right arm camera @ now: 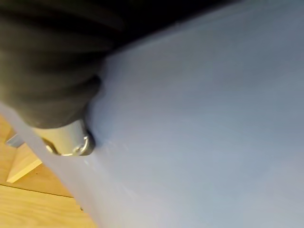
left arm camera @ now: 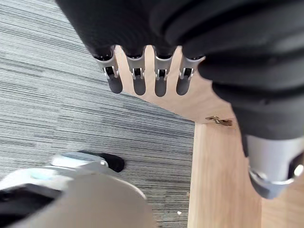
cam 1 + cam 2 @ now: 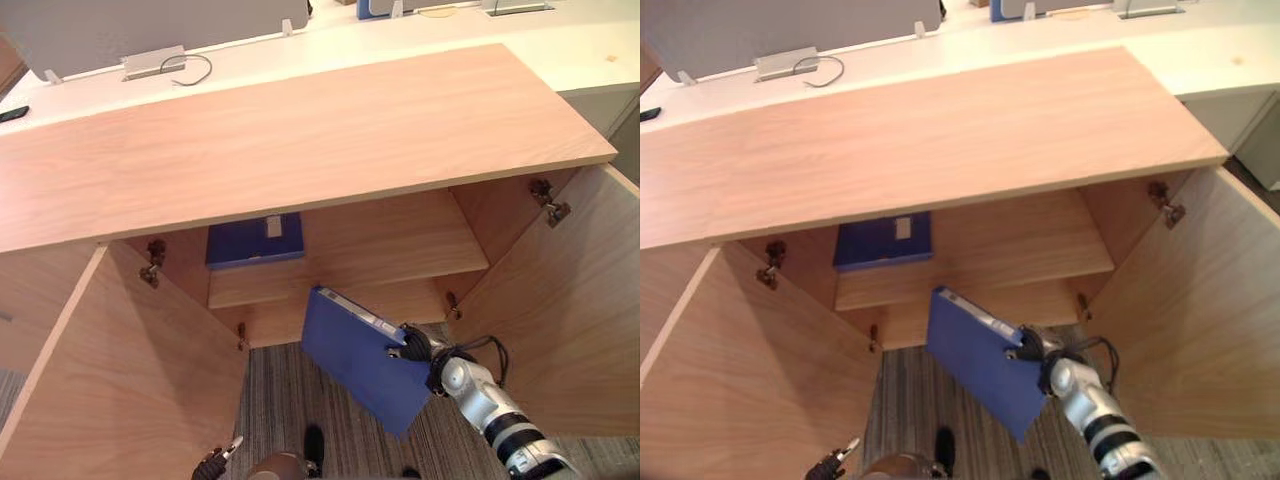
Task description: Walk over to the cabinet, pick up the folder, carry it to the office cabinet, place the folder inside the office cabinet, then close the office cabinet door
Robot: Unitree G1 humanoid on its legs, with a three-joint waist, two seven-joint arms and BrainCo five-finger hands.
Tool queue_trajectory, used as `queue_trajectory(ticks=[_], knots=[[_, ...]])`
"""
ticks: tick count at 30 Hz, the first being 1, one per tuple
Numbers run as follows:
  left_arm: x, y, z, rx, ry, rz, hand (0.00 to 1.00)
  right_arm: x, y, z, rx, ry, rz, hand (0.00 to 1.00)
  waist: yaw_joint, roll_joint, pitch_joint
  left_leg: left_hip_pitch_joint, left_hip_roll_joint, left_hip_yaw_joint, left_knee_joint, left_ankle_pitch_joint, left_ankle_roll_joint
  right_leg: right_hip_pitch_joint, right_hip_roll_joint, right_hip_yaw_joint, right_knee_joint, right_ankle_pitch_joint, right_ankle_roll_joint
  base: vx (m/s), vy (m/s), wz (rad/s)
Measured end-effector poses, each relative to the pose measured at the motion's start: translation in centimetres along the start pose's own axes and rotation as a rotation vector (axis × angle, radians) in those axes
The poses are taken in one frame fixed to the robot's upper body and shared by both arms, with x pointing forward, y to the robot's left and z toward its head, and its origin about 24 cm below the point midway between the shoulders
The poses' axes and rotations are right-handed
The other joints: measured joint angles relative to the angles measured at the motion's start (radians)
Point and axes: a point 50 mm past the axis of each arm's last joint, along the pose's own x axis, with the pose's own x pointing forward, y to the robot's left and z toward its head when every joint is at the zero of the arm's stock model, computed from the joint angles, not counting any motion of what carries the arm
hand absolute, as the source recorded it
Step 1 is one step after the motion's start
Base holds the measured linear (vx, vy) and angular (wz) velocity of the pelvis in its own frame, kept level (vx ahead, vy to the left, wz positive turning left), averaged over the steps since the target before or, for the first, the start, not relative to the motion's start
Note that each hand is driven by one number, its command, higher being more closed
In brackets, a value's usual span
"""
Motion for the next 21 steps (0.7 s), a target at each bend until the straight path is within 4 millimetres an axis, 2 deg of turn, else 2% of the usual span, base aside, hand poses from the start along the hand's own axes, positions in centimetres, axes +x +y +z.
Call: queue_trajectory(ticks=[1, 2, 3, 4, 5, 6, 7, 8, 9, 10, 11, 12, 13, 14, 15, 17, 21], knots=[[0.0, -0.2, 0.0, -0.003, -0.006, -0.003, 0.00, 0.1, 0.1, 0.1, 0.006, 0.000, 0.003, 1.00, 0.003, 0.006, -0.004, 0.007, -0.003, 0.004, -0.010, 0.001, 0.002, -0.016, 0.001, 0.013, 0.036, -0.004, 0.005, 0.12, 0.110, -0.45], [0.0, -0.6, -0.2, -0.007, -0.002, -0.008, 0.00, 0.2, 0.4, 0.0, 0.032, 0.011, 0.014, 1.00, 0.005, 0.024, -0.015, 0.045, 0.001, 0.000, -0.041, 0.014, 0.019, -0.080, 0.001, 0.034, 0.177, -0.011, 0.010, 0.10, 0.101, -0.40], [0.0, -0.7, -0.2, -0.006, -0.001, -0.009, 0.00, 0.2, 0.5, 0.0, 0.042, 0.016, 0.018, 1.00, 0.002, 0.029, -0.017, 0.064, -0.001, -0.006, -0.048, 0.017, 0.025, -0.105, 0.001, 0.036, 0.250, -0.015, 0.004, 0.09, 0.107, -0.33], [0.0, -0.7, -0.3, 0.002, 0.000, -0.012, 0.00, 0.2, 0.6, 0.0, 0.049, 0.020, 0.017, 1.00, -0.010, 0.028, -0.016, 0.106, -0.017, -0.025, -0.054, 0.016, 0.027, -0.147, -0.011, 0.027, 0.396, -0.019, -0.008, 0.05, 0.082, -0.05], [0.0, -0.7, -0.2, 0.005, -0.001, -0.013, 0.00, 0.2, 0.5, -0.1, 0.059, 0.021, 0.014, 1.00, -0.020, 0.027, -0.017, 0.122, -0.026, -0.037, -0.055, 0.012, 0.034, -0.161, -0.020, 0.014, 0.458, -0.015, -0.026, 0.05, 0.115, 0.19], [0.0, -0.9, -0.1, 0.013, -0.004, -0.018, 0.00, 0.2, 0.3, -0.2, 0.103, 0.025, 0.000, 1.00, -0.038, 0.027, -0.020, 0.150, -0.043, -0.053, -0.059, -0.008, 0.063, -0.205, -0.063, -0.033, 0.581, -0.033, -0.089, 0.03, 0.128, 0.21], [0.0, -1.0, -0.1, 0.015, -0.007, -0.019, 0.00, 0.3, 0.2, 0.0, 0.119, 0.018, -0.009, 1.00, -0.038, 0.026, -0.021, 0.151, -0.046, -0.050, -0.059, -0.008, 0.064, -0.222, -0.073, -0.050, 0.605, -0.046, -0.097, 0.03, 0.141, 0.15], [0.1, -1.1, 0.1, 0.019, -0.012, -0.024, 0.00, 0.3, 0.0, 0.6, 0.168, -0.006, -0.022, 1.00, -0.040, 0.031, -0.017, 0.146, -0.046, -0.052, -0.058, -0.008, 0.067, -0.246, -0.068, -0.083, 0.603, -0.077, -0.085, 0.03, 0.098, -0.03], [0.2, -1.3, 0.5, 0.019, -0.021, -0.028, 0.00, 0.4, -0.3, 1.2, 0.218, -0.032, -0.034, 1.00, -0.041, 0.032, 0.004, 0.146, -0.038, -0.063, -0.056, -0.008, 0.072, -0.255, -0.034, -0.107, 0.562, -0.103, -0.077, 0.02, 0.039, 0.04], [0.2, -1.3, 0.6, 0.022, -0.024, -0.029, 0.00, 0.4, -0.3, 1.4, 0.244, -0.039, -0.038, 1.00, -0.043, 0.034, 0.013, 0.146, -0.029, -0.069, -0.053, -0.008, 0.072, -0.255, -0.011, -0.109, 0.531, -0.112, -0.073, 0.02, -0.034, 0.20], [0.2, -1.3, 0.7, 0.024, -0.026, -0.028, 0.00, 0.5, -0.3, 1.6, 0.283, -0.044, -0.045, 1.00, -0.050, 0.036, 0.025, 0.147, -0.008, -0.079, -0.050, -0.006, 0.068, -0.246, 0.046, -0.118, 0.449, -0.112, -0.070, 0.01, -0.062, 0.27], [0.2, -1.2, 0.7, 0.030, -0.027, -0.027, 0.00, 0.5, -0.4, 1.8, 0.291, -0.049, -0.049, 1.00, -0.052, 0.033, 0.029, 0.146, -0.001, -0.084, -0.047, -0.007, 0.064, -0.237, 0.070, -0.120, 0.396, -0.109, -0.066, 0.04, -0.143, 0.34], [0.3, -0.7, 1.0, 0.057, -0.036, -0.018, 0.00, 0.4, -1.0, 2.3, 0.303, -0.076, -0.072, 1.00, -0.052, 0.008, 0.044, 0.151, -0.010, -0.089, -0.033, -0.017, 0.045, -0.213, 0.087, -0.131, 0.287, -0.050, -0.099, 0.05, -0.138, 0.18], [0.3, -0.5, 1.0, 0.070, -0.036, -0.014, 0.00, 0.3, -1.3, 2.5, 0.307, -0.091, -0.086, 1.00, -0.050, -0.001, 0.049, 0.158, -0.016, -0.088, -0.033, -0.019, 0.041, -0.212, 0.087, -0.127, 0.267, -0.022, -0.087, 0.05, -0.150, 0.11], [0.2, -0.4, 0.6, 0.070, -0.023, -0.011, 0.00, 0.2, -1.6, 2.6, 0.310, -0.100, -0.101, 1.00, -0.055, 0.011, 0.047, 0.161, -0.006, -0.091, -0.033, -0.022, 0.028, -0.206, 0.095, -0.132, 0.253, -0.021, -0.082, 0.06, -0.111, -0.09], [-0.1, -0.4, -0.6, 0.045, 0.004, -0.003, 0.00, -0.5, -2.0, 2.7, 0.353, -0.129, -0.130, 1.00, -0.055, 0.031, 0.033, 0.160, 0.035, -0.088, -0.032, -0.038, 0.004, -0.166, 0.139, -0.145, 0.170, 0.007, -0.098, 0.10, -0.133, -0.10], [-0.3, 0.0, -1.1, 0.039, 0.017, 0.004, 0.00, -1.3, -1.8, 2.2, 0.457, -0.145, -0.135, 1.00, -0.061, 0.033, 0.023, 0.171, 0.090, -0.100, -0.034, -0.053, -0.025, -0.098, 0.197, -0.180, 0.069, 0.040, -0.120, 0.10, -0.129, 0.04]])
